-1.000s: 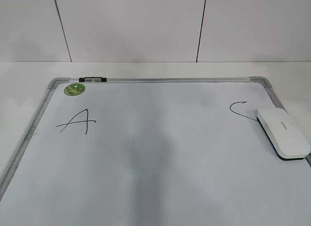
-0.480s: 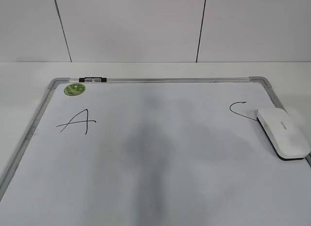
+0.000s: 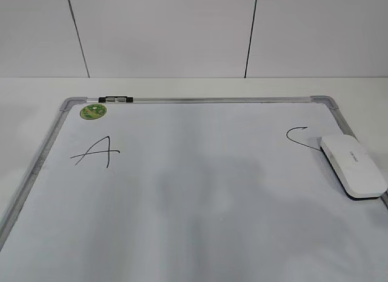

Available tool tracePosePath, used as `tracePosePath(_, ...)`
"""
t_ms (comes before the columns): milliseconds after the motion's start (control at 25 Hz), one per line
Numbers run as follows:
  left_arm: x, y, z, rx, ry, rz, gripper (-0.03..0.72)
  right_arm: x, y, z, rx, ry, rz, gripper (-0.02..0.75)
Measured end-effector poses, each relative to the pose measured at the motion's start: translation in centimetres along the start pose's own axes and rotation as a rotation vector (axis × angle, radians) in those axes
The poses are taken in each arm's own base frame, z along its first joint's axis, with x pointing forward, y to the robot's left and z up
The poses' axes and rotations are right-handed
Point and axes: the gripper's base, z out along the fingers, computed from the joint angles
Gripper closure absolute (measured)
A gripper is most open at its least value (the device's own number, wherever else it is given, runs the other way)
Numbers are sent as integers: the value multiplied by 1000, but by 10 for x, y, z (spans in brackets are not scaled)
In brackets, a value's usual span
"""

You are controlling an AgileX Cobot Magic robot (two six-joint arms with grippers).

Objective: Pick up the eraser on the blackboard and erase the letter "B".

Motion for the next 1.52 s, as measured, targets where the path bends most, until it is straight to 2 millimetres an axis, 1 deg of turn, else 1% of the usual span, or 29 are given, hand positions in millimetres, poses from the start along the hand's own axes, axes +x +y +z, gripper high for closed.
tracePosePath(120, 27, 0, -2, -8, -17, 4, 452, 10, 0, 5, 0, 7, 0, 186)
tracePosePath(240, 53, -1, -5, -19, -69, 9, 452, 17, -1, 9, 1, 6, 1, 187)
tracePosePath(440, 88, -2, -11, -27, -225, 15, 452, 27, -1, 19, 4, -7, -16, 187)
tracePosePath(560, 105, -3, -11, -29, -272, 18, 452, 30, -1, 19, 6, -27, -26, 186)
tracePosePath(680, 121, -3, -5, -30, -294, 19, 452, 32, -1, 15, 7, -65, -43, 186)
tracePosePath(800, 136, -3, 6, -31, -301, 19, 452, 37, -1, 11, 9, -103, -58, 186)
tracePosePath(960, 145, -4, 3, -31, -401, 22, 452, 48, -1, 5, 14, -183, -69, 187)
tracePosePath(1200, 156, -5, 0, -32, -471, 26, 452, 61, 0, -7, 20, -314, -75, 187)
tracePosePath(1360, 160, -5, -3, -31, -502, -1, 452, 69, -1, -1, 20, -265, -76, 187)
tracePosePath(1520, 160, -2, -3, -45, -505, -50, 452, 70, -1, 0, 21, -252, -78, 187)
